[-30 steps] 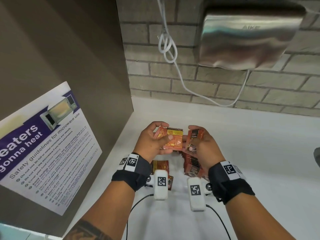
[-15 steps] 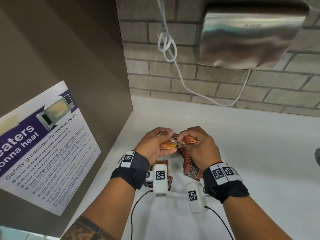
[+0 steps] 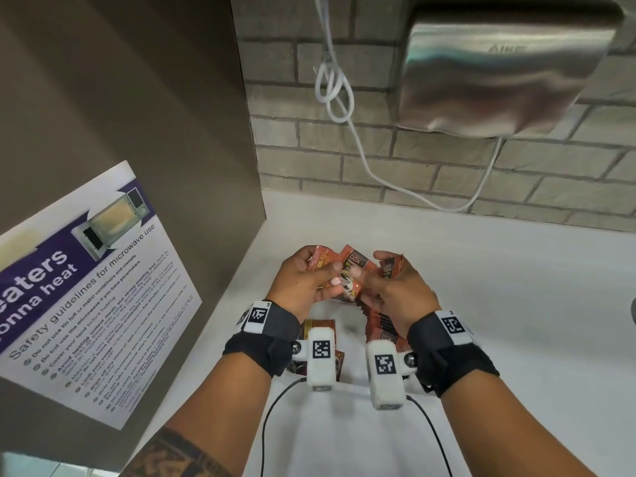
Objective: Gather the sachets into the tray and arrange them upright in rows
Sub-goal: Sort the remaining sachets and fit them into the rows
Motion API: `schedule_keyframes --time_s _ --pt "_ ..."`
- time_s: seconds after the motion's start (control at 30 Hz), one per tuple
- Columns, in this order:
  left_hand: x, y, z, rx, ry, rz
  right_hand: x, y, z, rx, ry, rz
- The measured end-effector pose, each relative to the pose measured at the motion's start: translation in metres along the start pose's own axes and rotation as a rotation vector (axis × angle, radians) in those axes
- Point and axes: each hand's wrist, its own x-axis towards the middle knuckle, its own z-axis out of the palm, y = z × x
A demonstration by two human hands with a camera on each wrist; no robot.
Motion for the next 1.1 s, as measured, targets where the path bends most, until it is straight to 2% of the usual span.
schedule_keyframes --time_s 0.13,0.2,0.27,0.33,0.43,0.57,0.67,0.73,0.83,0.9,0.93,1.03,1.1 --pt "0.0 -0.001 0.006 -0.074 -0.052 -0.014 -0.004 -0.002 0.004 0.077 -0.132 0.007" --pt "0.0 -0.001 0.007 -0.043 -0.06 0.012 -0.004 -0.005 0.005 0.13 -0.125 -0.021" --pt "0.001 -0.001 0.004 -0.024 -0.044 0.071 -0.003 -0.006 0.003 0.257 -0.088 -0.027" --pt "0.003 0.0 -0.001 0.055 0.005 0.192 -0.001 -0.01 -0.002 0.356 -0.064 -0.035" --pt "0.004 -0.001 -0.007 0.206 0.048 0.339 -0.001 -0.011 -0.006 0.323 -0.05 -0.019" --pt "-0.001 0.0 -0.002 0.333 -0.022 0.4 -0.004 -0.008 0.001 0.137 -0.172 0.055" --pt "-0.001 -0.002 0.001 0.439 -0.091 0.376 -0.004 -0.005 0.003 0.168 -0.191 0.048" --pt "-0.004 -0.001 0.004 0.427 -0.165 0.289 -0.002 -0.005 0.0 0.187 -0.141 0.03" --pt "-0.008 0.0 0.004 0.136 -0.251 0.131 0.001 -0.005 -0.004 0.182 -0.056 -0.013" --pt "-0.009 0.004 0.003 0.03 -0.222 0.066 0.0 -0.005 -0.006 0.184 -0.038 -0.021" --pt "-0.007 0.005 0.002 0.06 -0.176 0.071 -0.001 -0.005 -0.007 0.179 -0.054 -0.013" --pt "0.0 0.007 -0.003 0.136 -0.01 0.132 -0.009 -0.006 -0.006 0.076 -0.18 0.048" --pt "0.002 0.011 -0.004 0.13 0.022 0.168 -0.014 -0.006 -0.005 -0.004 -0.264 0.124"
